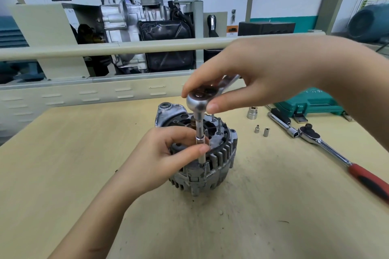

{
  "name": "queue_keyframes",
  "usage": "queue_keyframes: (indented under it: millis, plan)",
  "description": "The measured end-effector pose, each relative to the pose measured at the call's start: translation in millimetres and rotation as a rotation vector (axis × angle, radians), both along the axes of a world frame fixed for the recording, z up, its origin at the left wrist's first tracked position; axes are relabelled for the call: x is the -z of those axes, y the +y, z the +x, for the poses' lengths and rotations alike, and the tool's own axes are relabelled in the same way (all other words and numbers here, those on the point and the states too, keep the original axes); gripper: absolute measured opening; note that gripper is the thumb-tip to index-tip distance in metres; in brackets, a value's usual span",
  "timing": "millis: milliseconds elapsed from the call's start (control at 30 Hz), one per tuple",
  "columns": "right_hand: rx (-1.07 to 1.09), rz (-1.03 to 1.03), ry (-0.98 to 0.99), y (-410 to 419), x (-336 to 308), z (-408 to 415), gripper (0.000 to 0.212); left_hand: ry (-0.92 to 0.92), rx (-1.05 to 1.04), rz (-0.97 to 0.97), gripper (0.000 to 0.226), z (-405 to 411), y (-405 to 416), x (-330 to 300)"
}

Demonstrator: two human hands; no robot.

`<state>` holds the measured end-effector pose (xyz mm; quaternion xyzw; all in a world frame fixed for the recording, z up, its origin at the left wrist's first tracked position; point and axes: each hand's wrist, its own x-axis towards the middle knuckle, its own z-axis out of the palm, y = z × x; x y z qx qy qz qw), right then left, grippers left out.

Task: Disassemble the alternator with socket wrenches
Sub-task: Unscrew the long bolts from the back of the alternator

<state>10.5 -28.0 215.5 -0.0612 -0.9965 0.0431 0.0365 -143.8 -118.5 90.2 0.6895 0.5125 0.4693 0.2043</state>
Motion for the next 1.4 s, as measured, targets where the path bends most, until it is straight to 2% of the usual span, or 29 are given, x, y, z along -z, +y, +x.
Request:
queue_keyframes:
  millis: [167, 267, 333, 433, 533, 667, 767, 833, 900, 1033, 1133, 1233, 1400]
  plan:
    - [0.044, 0.110, 0.115, -1, 4, -1, 0.053, 0.013, -0.088, 0.114, 0.012, 6, 1, 5]
    - [0.037, 0.153, 0.153, -1, 8, -1, 0.047, 0.003, -0.100, 0.115, 0.013, 8, 2, 5]
    - [0.041, 0.158, 0.131, -2, 8, -2, 0.043, 0.005, -0.102, 0.096, 0.014, 6, 2, 5]
    - [0.017, 0.150, 0.079, -4, 5, -1, 0.032, -0.003, -0.047, 0.039, 0.002, 4, 0, 2]
    - [0.012, 0.116, 0.042, -4, 4, 0, 0.032, -0.034, -0.025, 0.026, 0.002, 4, -1, 1]
    - [0.020, 0.088, 0.066, -3, 5, 0, 0.031, -0.018, -0.095, 0.079, 0.014, 7, 1, 2]
    - [0.065, 0.136, 0.096, -4, 6, -2, 0.046, -0.007, -0.163, 0.122, 0.025, 9, 3, 4]
    - [0.062, 0.133, 0.109, -6, 7, -3, 0.048, -0.004, -0.170, 0.114, 0.028, 9, 4, 4]
    - [0.048, 0.118, 0.106, -7, 8, -3, 0.044, 0.000, -0.144, 0.097, 0.029, 8, 3, 3]
    - [0.058, 0.093, 0.060, -6, 4, -1, 0.034, -0.043, -0.029, 0.033, 0.010, 3, 0, -1]
    - [0.047, 0.101, 0.051, -5, 4, 0, 0.026, -0.044, -0.023, 0.029, 0.016, -1, 0, 0]
    - [0.066, 0.100, 0.073, -8, 3, -1, 0.039, -0.003, -0.062, 0.085, 0.003, 2, 0, 1]
    - [0.096, 0.179, 0.090, -10, 5, -3, 0.053, 0.001, -0.128, 0.171, 0.015, 8, 2, 3]
